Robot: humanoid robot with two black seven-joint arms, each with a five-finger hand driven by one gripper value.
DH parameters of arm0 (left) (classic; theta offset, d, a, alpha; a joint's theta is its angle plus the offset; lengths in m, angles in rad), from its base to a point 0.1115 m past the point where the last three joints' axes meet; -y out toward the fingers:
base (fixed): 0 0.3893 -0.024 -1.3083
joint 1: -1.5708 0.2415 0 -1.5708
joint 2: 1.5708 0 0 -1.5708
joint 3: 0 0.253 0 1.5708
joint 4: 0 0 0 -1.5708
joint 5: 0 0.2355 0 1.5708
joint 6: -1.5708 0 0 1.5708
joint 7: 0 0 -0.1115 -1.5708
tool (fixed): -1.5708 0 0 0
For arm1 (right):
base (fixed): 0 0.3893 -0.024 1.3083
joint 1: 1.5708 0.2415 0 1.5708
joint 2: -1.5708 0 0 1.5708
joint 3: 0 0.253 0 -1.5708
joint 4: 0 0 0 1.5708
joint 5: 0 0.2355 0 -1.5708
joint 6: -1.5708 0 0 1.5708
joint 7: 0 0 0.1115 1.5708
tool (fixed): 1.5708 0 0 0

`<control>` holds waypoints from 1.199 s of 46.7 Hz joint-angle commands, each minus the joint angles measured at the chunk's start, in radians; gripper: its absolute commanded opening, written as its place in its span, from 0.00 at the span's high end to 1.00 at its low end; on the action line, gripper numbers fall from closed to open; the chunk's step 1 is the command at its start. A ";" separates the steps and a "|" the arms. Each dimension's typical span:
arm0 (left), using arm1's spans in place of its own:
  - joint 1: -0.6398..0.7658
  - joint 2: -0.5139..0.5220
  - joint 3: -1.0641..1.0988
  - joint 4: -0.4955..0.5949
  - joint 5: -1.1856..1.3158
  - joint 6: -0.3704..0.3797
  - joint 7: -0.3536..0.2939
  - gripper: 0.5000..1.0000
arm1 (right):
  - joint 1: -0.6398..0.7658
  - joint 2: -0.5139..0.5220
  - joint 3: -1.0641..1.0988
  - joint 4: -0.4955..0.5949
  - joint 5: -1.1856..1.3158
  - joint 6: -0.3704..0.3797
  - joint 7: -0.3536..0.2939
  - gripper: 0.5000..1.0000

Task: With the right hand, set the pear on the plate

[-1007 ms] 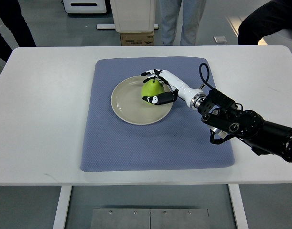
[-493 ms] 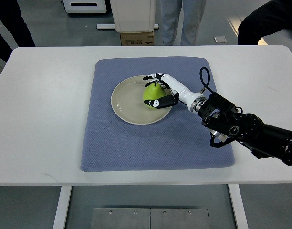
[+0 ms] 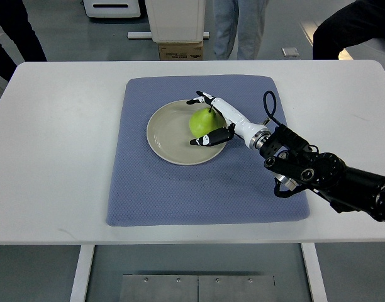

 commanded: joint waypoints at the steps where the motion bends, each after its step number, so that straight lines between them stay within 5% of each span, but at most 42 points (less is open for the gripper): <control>1: 0.000 0.000 0.000 0.000 0.000 0.000 0.000 0.00 | 0.000 0.000 0.000 0.000 0.000 0.000 0.000 0.00; 35: 0.000 0.000 0.000 0.000 0.000 0.000 0.000 0.00 | 0.046 0.000 0.117 0.006 0.000 -0.009 0.011 0.00; 56: 0.000 0.000 0.000 0.000 0.000 0.000 0.000 0.00 | 0.034 -0.021 0.468 0.005 0.051 -0.008 -0.021 0.00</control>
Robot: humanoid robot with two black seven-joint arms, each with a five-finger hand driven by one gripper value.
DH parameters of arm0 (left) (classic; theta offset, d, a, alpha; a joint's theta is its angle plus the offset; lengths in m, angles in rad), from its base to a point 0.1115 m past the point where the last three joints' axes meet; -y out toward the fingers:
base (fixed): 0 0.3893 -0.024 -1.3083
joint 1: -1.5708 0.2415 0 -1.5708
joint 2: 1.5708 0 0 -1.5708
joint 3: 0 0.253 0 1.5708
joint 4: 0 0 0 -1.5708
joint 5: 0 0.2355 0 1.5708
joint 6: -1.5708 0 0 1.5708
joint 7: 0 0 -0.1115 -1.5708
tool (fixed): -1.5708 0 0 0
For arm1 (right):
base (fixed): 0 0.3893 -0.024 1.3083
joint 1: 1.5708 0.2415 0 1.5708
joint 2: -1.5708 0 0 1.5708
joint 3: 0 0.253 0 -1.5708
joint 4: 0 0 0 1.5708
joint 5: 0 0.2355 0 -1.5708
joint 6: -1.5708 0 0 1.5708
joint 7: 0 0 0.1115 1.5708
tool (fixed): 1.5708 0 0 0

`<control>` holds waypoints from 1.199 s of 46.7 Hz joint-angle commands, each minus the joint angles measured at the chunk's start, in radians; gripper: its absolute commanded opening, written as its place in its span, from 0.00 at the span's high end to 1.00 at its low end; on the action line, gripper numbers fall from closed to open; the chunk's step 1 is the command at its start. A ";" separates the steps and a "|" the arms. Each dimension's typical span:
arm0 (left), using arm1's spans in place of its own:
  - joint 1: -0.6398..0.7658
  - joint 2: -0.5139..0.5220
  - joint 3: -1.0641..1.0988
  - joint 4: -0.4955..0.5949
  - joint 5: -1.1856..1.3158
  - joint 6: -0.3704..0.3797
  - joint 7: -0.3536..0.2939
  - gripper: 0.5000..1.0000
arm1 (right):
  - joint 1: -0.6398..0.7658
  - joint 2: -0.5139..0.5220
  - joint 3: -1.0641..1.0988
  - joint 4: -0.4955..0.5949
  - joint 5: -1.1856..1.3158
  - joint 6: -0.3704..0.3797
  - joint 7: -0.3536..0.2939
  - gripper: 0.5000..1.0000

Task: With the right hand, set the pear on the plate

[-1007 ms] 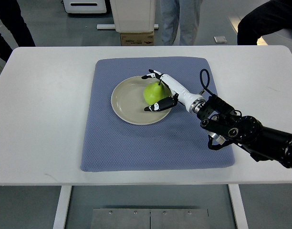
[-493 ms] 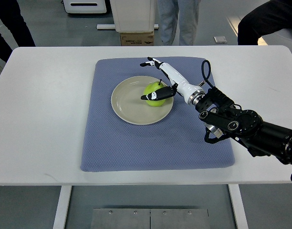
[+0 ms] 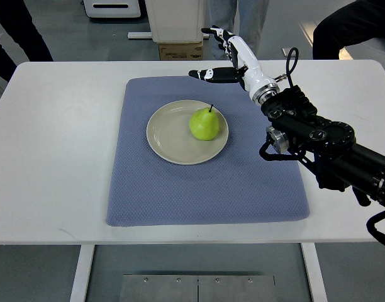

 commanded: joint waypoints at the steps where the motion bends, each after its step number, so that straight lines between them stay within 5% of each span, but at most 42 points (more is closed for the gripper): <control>1: 0.000 0.000 0.000 0.000 0.000 0.000 0.000 0.00 | -0.002 -0.022 0.021 0.000 0.008 0.000 0.009 0.00; 6: 0.000 0.000 0.000 0.000 0.000 0.000 0.000 0.00 | -0.020 -0.035 0.022 0.000 0.008 -0.002 0.035 0.00; 11: 0.000 0.000 0.000 0.000 0.000 0.000 0.000 0.00 | -0.028 -0.036 0.022 0.002 0.008 0.000 0.141 0.00; 31: 0.000 0.000 0.000 0.000 0.000 0.000 0.000 0.00 | -0.123 -0.099 0.116 -0.004 0.095 0.020 0.141 0.00; 37: 0.000 0.000 0.000 0.000 0.000 0.000 0.000 0.00 | -0.144 -0.121 0.197 -0.016 0.216 0.107 0.141 0.00; 45: 0.000 0.000 0.000 0.000 0.000 0.000 0.000 0.00 | -0.166 -0.128 0.366 -0.076 0.371 0.234 0.054 0.00; 56: 0.000 0.000 0.000 0.000 0.000 0.000 0.000 0.00 | -0.186 -0.122 0.489 -0.142 0.500 0.277 -0.040 0.00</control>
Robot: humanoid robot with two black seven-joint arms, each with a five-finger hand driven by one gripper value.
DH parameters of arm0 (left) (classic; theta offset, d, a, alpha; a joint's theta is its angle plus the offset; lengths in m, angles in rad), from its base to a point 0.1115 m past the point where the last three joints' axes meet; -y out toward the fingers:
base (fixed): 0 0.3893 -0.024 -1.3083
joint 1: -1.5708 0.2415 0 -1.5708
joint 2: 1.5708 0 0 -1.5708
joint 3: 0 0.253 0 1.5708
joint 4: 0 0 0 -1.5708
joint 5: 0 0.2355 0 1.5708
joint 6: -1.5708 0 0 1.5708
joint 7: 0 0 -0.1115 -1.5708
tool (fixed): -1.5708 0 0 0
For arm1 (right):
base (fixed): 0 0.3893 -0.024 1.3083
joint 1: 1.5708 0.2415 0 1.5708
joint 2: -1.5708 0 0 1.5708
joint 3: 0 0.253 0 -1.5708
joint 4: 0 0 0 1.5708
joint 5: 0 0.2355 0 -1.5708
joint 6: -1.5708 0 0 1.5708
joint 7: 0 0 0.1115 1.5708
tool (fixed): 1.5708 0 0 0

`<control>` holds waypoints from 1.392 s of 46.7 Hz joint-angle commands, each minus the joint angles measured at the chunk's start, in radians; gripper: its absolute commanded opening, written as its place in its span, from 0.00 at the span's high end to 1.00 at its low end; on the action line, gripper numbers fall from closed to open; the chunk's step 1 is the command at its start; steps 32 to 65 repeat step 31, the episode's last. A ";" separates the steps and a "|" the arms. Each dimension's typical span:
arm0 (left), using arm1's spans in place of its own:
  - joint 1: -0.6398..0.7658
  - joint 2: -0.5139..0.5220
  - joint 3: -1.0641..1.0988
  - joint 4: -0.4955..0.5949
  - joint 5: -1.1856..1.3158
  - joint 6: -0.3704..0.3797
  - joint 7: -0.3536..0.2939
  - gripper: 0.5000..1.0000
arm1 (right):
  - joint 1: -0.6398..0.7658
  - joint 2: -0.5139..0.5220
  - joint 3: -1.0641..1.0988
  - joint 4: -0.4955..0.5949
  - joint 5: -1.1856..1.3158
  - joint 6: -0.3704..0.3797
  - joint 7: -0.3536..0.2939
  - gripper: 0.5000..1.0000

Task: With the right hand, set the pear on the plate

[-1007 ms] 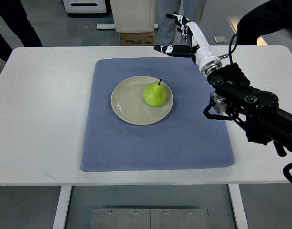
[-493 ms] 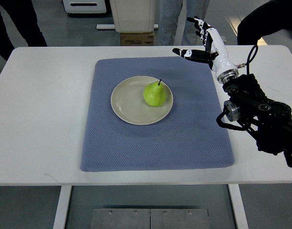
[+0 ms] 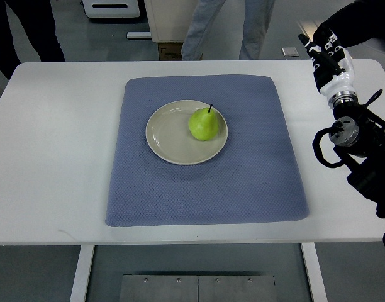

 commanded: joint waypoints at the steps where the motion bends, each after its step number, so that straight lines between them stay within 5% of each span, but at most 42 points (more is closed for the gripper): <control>1: 0.000 0.000 0.000 0.000 0.000 0.000 0.000 0.00 | -0.011 0.002 0.023 -0.001 0.056 0.002 -0.029 0.00; 8: 0.000 0.000 0.000 0.000 0.000 0.000 0.000 0.00 | -0.038 0.008 0.026 -0.002 0.183 0.002 -0.085 0.00; 24: 0.000 0.000 0.000 0.000 0.000 0.000 0.000 0.00 | -0.104 0.032 -0.046 -0.001 0.054 0.009 -0.003 0.00; 65: 0.000 0.000 0.000 0.000 0.000 0.000 0.000 0.00 | -0.127 0.046 -0.048 -0.001 0.053 0.010 0.000 0.00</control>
